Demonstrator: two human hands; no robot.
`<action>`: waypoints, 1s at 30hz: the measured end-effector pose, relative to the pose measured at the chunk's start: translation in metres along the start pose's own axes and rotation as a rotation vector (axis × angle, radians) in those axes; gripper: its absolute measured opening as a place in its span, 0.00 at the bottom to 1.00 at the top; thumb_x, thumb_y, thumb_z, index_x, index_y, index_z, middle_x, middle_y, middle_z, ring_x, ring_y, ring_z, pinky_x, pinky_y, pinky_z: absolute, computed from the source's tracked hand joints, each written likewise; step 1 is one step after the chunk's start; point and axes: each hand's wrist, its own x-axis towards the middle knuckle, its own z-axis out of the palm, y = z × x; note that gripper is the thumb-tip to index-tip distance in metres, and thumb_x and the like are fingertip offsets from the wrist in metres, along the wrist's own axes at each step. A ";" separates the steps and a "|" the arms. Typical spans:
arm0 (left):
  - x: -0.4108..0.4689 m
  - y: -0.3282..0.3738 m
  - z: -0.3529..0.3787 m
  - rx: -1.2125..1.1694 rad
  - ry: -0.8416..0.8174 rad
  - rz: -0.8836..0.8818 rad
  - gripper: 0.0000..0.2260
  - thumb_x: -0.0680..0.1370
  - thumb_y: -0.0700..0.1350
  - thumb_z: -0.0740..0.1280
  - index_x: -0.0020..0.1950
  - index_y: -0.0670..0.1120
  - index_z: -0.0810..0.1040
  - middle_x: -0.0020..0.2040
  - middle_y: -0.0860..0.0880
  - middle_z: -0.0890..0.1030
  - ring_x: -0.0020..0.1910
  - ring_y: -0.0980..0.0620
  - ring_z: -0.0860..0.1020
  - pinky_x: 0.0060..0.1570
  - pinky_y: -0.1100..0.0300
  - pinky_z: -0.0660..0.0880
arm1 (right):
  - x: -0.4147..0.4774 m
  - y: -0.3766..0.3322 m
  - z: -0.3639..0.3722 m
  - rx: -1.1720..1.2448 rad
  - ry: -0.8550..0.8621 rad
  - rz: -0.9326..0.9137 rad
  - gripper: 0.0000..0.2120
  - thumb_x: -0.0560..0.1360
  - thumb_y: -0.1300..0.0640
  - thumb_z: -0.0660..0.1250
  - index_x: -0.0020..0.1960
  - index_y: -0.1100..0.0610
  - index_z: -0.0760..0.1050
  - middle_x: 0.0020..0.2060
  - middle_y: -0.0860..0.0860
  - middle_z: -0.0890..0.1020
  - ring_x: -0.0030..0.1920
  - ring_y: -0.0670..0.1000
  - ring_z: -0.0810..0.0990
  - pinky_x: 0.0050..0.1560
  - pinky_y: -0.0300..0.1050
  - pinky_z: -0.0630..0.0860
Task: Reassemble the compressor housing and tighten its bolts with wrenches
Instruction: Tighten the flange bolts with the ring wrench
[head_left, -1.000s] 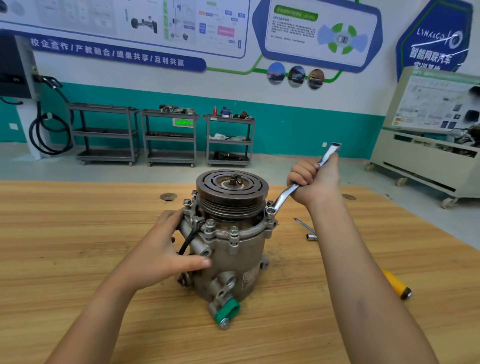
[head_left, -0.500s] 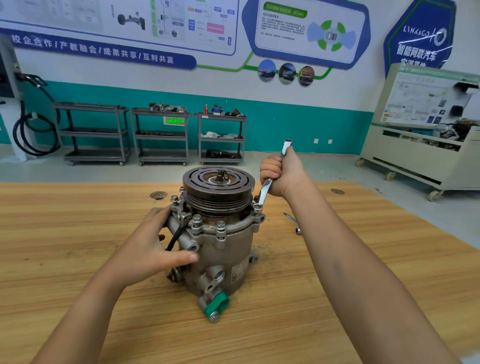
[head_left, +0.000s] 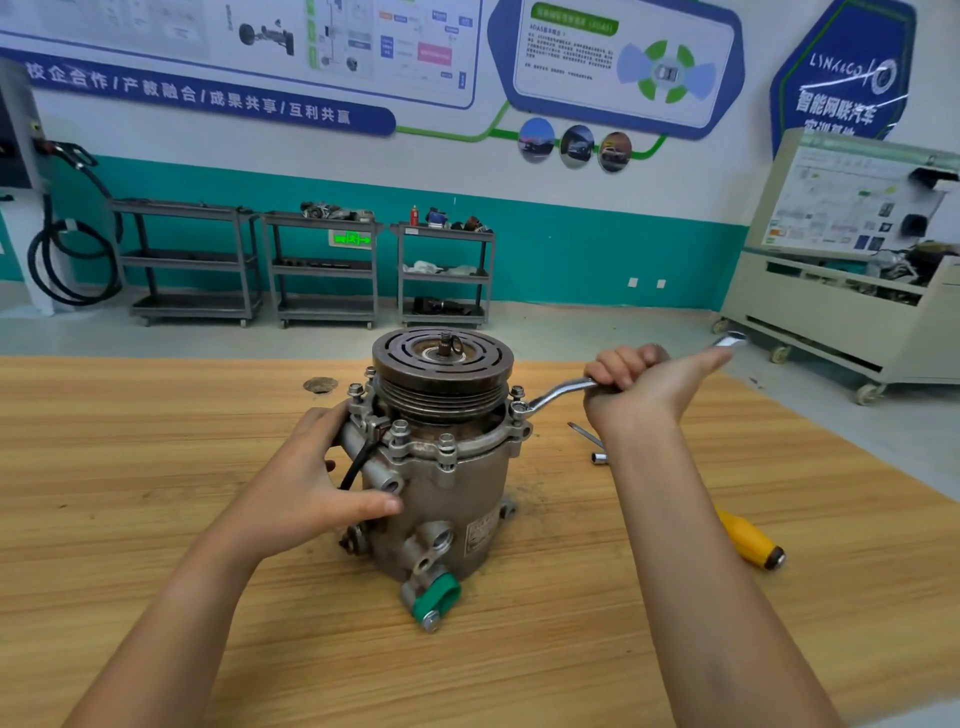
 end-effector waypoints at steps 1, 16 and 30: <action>0.000 0.000 0.000 0.000 0.005 0.000 0.40 0.49 0.67 0.71 0.59 0.66 0.61 0.56 0.63 0.68 0.56 0.64 0.69 0.54 0.62 0.67 | -0.007 0.000 -0.003 0.003 -0.034 -0.067 0.34 0.74 0.29 0.45 0.23 0.54 0.59 0.19 0.47 0.58 0.18 0.48 0.56 0.21 0.32 0.56; 0.000 -0.004 0.004 -0.017 0.046 0.018 0.41 0.49 0.64 0.72 0.61 0.63 0.63 0.56 0.63 0.68 0.58 0.57 0.70 0.60 0.55 0.69 | -0.083 0.073 -0.054 -0.946 -1.084 -1.231 0.28 0.78 0.39 0.56 0.32 0.61 0.72 0.28 0.53 0.69 0.32 0.49 0.65 0.37 0.43 0.64; 0.000 -0.001 0.003 -0.032 0.008 0.024 0.38 0.50 0.66 0.72 0.57 0.69 0.63 0.56 0.62 0.69 0.56 0.68 0.68 0.52 0.64 0.68 | -0.099 0.036 0.014 -0.318 -0.688 -0.780 0.28 0.71 0.32 0.61 0.26 0.53 0.71 0.21 0.42 0.70 0.23 0.41 0.65 0.27 0.35 0.64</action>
